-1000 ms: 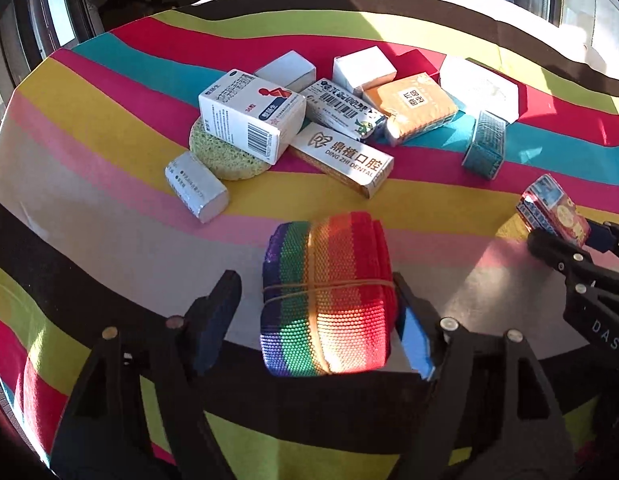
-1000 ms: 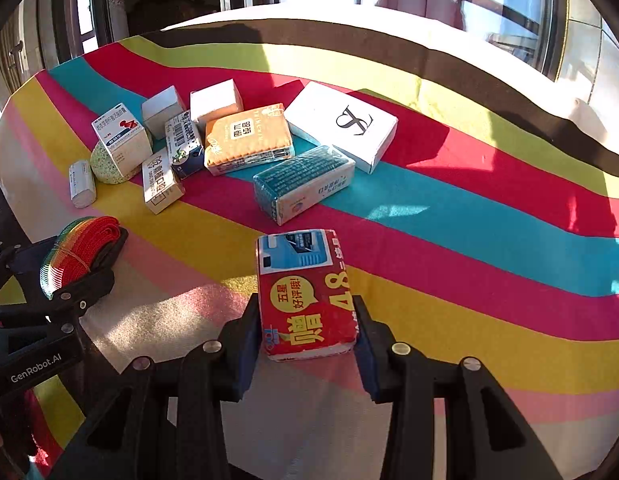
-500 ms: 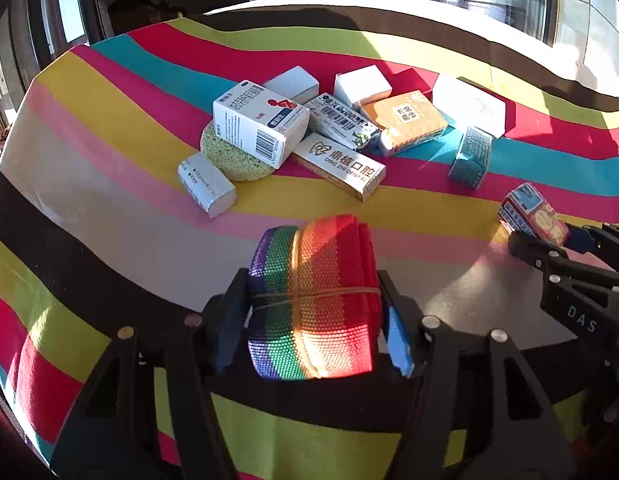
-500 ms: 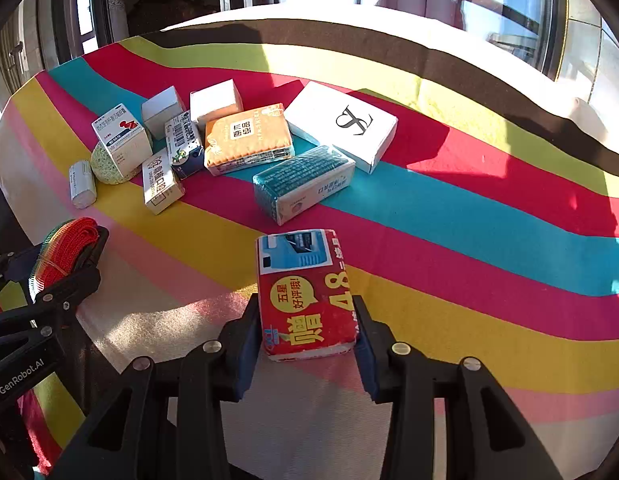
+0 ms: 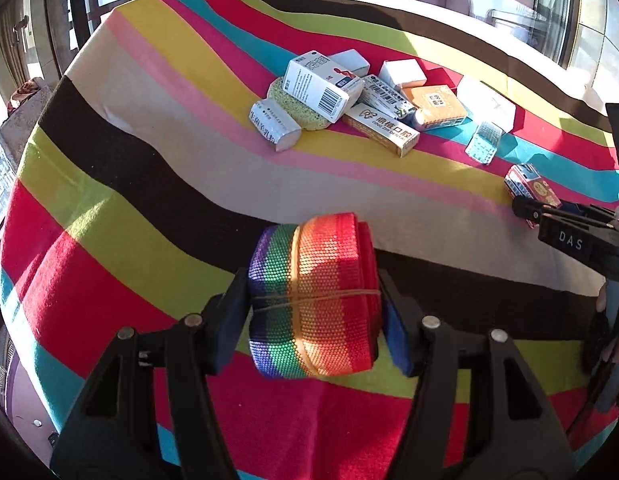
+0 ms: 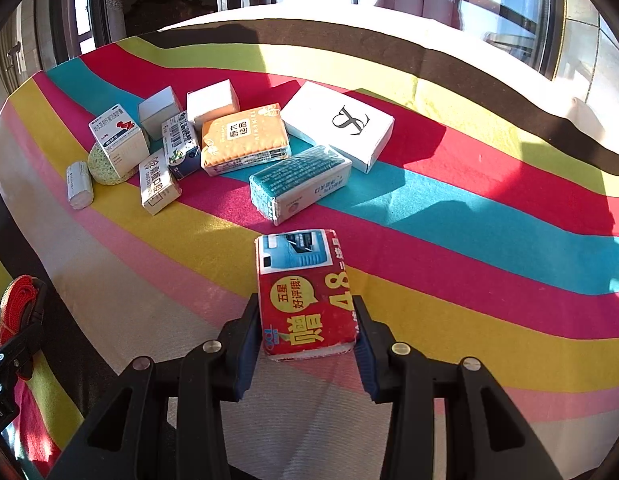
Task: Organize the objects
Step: 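Lift the rainbow strap roll and red tissue pack and carry them toward the cardboard box, then open both tools to drop the strap roll and tissue pack into the cardboard box, then return the right tool to the table and grasp the teal plastic-wrapped pack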
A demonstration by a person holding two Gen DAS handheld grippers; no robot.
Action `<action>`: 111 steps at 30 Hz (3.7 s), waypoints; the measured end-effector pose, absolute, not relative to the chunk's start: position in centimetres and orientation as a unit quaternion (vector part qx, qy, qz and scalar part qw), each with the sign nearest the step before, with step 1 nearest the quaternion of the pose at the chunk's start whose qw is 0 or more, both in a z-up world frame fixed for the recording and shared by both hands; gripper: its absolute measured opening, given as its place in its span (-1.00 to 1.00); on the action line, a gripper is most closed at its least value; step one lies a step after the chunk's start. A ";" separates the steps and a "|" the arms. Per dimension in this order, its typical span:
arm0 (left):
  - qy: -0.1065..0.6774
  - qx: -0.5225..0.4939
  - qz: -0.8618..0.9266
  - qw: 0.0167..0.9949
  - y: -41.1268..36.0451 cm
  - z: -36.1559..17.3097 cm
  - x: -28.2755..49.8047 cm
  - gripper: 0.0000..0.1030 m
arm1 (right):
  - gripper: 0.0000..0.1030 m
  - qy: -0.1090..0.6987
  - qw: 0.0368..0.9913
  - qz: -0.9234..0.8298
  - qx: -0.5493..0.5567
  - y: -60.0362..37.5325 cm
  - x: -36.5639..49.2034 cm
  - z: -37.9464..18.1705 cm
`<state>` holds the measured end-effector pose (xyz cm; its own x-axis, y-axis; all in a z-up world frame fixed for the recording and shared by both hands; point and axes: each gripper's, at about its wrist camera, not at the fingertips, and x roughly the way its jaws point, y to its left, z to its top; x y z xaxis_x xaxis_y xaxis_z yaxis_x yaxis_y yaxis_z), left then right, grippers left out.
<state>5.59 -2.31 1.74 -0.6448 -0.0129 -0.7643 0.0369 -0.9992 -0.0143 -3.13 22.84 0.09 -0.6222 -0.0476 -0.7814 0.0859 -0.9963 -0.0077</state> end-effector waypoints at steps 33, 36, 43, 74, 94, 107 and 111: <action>-0.001 0.401 -0.916 -0.002 -6.6 3.0 15.6 0.25 | -0.18 0.034 0.147 -0.878 0.454 15.4 11.2 0.8; -0.001 0.397 -0.918 -0.002 -6.8 3.4 16.0 0.25 | -0.18 0.040 0.156 -0.876 0.455 14.4 12.0 0.9; 0.000 0.380 -0.925 0.006 -8.0 4.8 17.5 0.25 | -0.18 0.061 0.183 -0.874 0.447 11.7 13.3 2.1; 0.090 0.419 -0.877 0.216 -25.6 0.8 29.7 0.24 | -0.17 0.264 0.443 -0.749 0.415 -10.7 25.1 1.5; 0.136 0.391 -0.878 0.239 -26.7 1.9 28.4 0.69 | 0.10 0.099 0.417 -0.780 0.457 -4.9 19.8 2.3; 0.091 0.427 -0.899 0.005 -10.9 4.4 11.6 0.86 | 0.19 0.009 0.174 -0.873 0.455 13.7 7.3 1.1; 0.101 0.429 -0.898 -0.002 -7.1 3.5 5.6 0.86 | 0.20 -0.039 0.101 -0.881 0.461 19.7 2.5 0.5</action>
